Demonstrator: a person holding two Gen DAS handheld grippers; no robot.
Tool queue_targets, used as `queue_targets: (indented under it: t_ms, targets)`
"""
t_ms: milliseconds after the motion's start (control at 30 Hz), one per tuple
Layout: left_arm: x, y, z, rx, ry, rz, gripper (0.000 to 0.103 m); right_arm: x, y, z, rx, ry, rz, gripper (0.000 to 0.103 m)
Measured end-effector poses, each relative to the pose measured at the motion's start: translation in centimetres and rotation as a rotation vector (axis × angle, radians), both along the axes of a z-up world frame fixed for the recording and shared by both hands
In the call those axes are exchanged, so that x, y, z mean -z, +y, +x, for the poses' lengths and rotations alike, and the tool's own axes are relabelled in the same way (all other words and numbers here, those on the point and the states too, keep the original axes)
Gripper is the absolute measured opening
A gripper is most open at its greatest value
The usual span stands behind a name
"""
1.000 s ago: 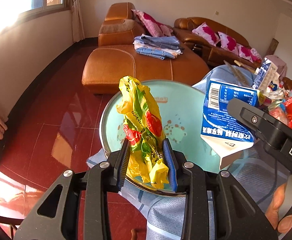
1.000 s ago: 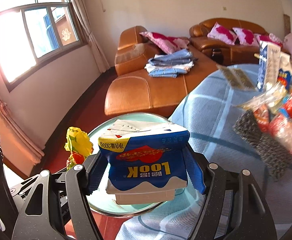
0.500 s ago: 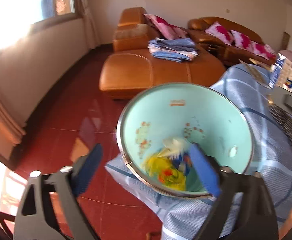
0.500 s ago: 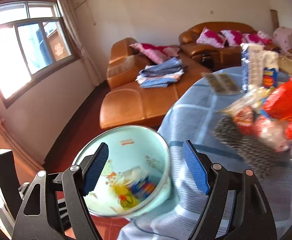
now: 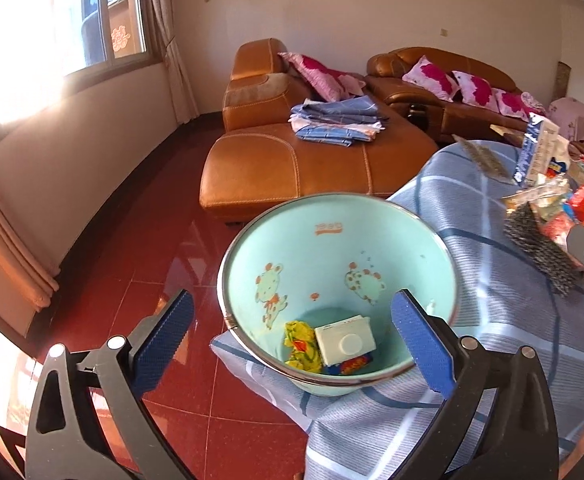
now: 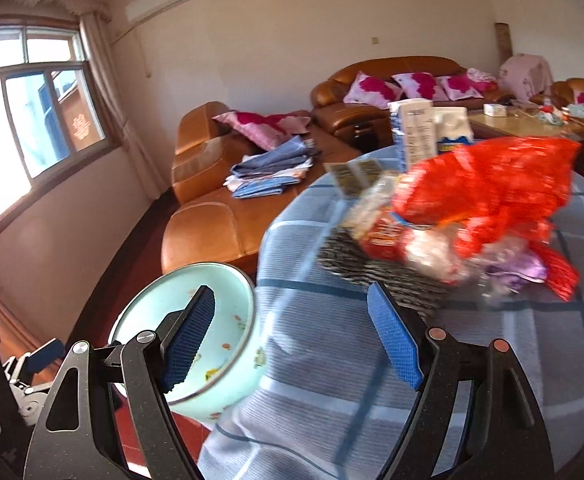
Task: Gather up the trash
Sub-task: 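Reach to the red plastic bag and grasp it with the right tool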
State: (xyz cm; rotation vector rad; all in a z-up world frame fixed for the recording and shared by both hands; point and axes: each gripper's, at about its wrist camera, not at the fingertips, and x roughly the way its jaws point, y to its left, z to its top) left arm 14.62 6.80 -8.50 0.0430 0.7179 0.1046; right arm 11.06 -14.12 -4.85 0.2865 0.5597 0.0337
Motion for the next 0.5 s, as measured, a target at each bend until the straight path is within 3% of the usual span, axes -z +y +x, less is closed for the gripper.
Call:
queue_targets:
  t_ms: [500]
  targets:
    - [-2.4, -5.6, -3.2, 0.141, -0.038, -0.018, 0.097, -0.5, -7.0, -5.5, 0.170, -0.017, 0.017, 0.078]
